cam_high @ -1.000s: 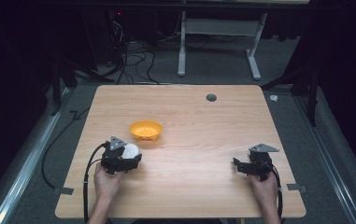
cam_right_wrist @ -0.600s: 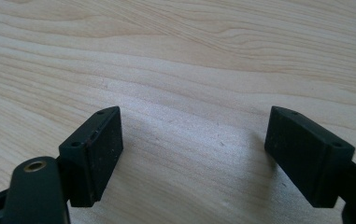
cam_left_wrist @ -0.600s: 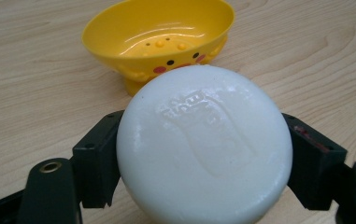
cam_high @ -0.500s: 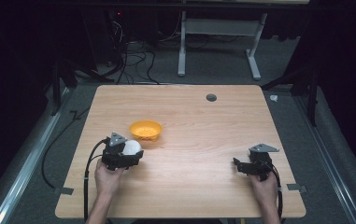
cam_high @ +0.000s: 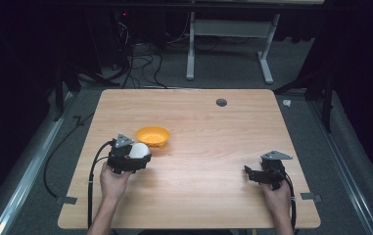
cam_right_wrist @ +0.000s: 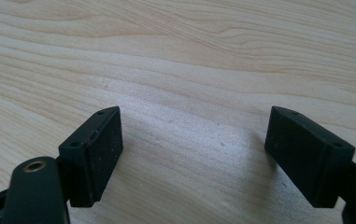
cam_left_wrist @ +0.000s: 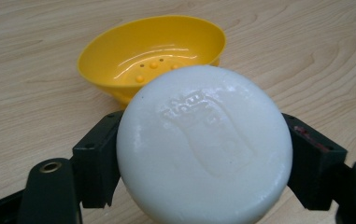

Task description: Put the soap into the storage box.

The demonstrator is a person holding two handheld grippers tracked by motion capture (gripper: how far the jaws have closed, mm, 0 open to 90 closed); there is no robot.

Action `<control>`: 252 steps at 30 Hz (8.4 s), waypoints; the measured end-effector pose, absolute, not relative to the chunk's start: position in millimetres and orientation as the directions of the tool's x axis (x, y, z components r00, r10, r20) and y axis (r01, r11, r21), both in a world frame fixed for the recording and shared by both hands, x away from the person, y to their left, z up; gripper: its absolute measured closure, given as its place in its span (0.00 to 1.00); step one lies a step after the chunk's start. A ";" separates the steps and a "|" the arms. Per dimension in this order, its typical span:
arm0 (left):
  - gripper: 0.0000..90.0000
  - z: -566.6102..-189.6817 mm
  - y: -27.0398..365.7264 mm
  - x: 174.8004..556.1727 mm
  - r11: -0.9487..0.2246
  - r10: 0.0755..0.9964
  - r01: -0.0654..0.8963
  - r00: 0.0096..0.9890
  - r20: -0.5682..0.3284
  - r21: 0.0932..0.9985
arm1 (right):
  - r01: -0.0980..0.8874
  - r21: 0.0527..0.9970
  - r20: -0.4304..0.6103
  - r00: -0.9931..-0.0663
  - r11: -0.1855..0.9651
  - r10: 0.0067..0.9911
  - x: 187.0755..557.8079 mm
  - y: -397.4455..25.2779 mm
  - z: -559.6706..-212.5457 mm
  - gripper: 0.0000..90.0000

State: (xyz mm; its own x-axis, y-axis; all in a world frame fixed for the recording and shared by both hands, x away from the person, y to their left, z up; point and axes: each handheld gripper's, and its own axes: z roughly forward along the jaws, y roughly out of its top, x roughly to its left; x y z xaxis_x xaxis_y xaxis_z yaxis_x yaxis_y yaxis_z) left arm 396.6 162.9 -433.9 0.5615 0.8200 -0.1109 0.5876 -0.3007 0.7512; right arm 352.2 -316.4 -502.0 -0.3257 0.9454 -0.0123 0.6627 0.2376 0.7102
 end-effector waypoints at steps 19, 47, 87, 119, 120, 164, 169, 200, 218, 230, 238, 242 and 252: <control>0.27 -422.4 158.3 417.5 -0.288 0.813 0.590 0.567 -0.132 0.755 | 0.662 0.711 -0.011 -0.327 0.237 0.945 352.1 -316.6 -502.0 0.22; 0.27 -404.1 140.2 454.6 -0.332 0.815 0.591 0.572 -0.092 0.735 | 0.662 0.711 -0.011 -0.327 0.238 0.945 352.1 -316.7 -501.9 0.22; 0.27 -431.6 125.2 492.4 -0.308 0.864 0.656 0.496 -0.085 0.689 | 0.664 0.710 -0.008 -0.327 0.236 0.945 352.0 -316.8 -501.8 0.22; 0.27 -453.2 112.4 499.6 -0.347 0.873 0.678 0.486 -0.042 0.648 | 0.662 0.711 -0.010 -0.328 0.237 0.945 352.0 -316.7 -502.0 0.22; 0.27 -453.6 112.2 499.7 -0.347 0.873 0.678 0.486 -0.041 0.648 | 0.663 0.711 -0.009 -0.327 0.236 0.945 352.0 -316.7 -501.9 0.22; 0.20 -434.7 119.7 490.7 -0.329 0.871 0.651 0.489 -0.048 0.684 | 0.662 0.711 -0.010 -0.328 0.238 0.945 352.0 -316.7 -502.0 0.22; 0.20 -428.8 123.3 487.3 -0.326 0.867 0.642 0.495 -0.051 0.694 | 0.662 0.711 -0.010 -0.328 0.237 0.945 352.0 -316.7 -502.0 0.22; 0.20 -414.4 146.9 466.0 -0.299 0.873 0.615 0.486 -0.052 0.729 | 0.662 0.711 -0.010 -0.327 0.237 0.945 352.0 -316.5 -502.0 0.22; 0.20 -406.0 162.5 447.3 -0.276 0.879 0.595 0.474 -0.052 0.755 | 0.662 0.710 -0.012 -0.327 0.238 0.945 352.0 -316.4 -502.0 0.22; 0.19 -401.3 169.9 432.0 -0.253 0.882 0.587 0.466 -0.066 0.769 | 0.662 0.710 -0.013 -0.328 0.240 0.945 352.0 -316.4 -502.0 0.22; 0.18 -399.3 176.0 423.8 -0.240 0.888 0.586 0.454 -0.068 0.774 | 0.662 0.710 -0.013 -0.328 0.239 0.945 352.0 -316.4 -502.0 0.22; 0.19 -400.2 176.4 420.3 -0.242 0.885 0.583 0.459 -0.070 0.775 | 0.662 0.710 -0.012 -0.328 0.239 0.945 352.0 -316.5 -502.0 0.23; 0.19 -407.9 180.7 406.8 -0.221 0.888 0.589 0.451 -0.090 0.777 | 0.662 0.710 -0.014 -0.329 0.241 0.944 352.0 -316.4 -502.0 0.22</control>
State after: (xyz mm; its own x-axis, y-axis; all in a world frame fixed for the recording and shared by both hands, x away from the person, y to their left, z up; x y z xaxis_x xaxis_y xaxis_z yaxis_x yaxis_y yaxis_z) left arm 406.8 180.7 -407.9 0.4507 0.8882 -0.0895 0.5895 -0.2208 0.7770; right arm 352.0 -316.4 -502.0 -0.3286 0.9444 -0.0138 0.6617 0.2406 0.7102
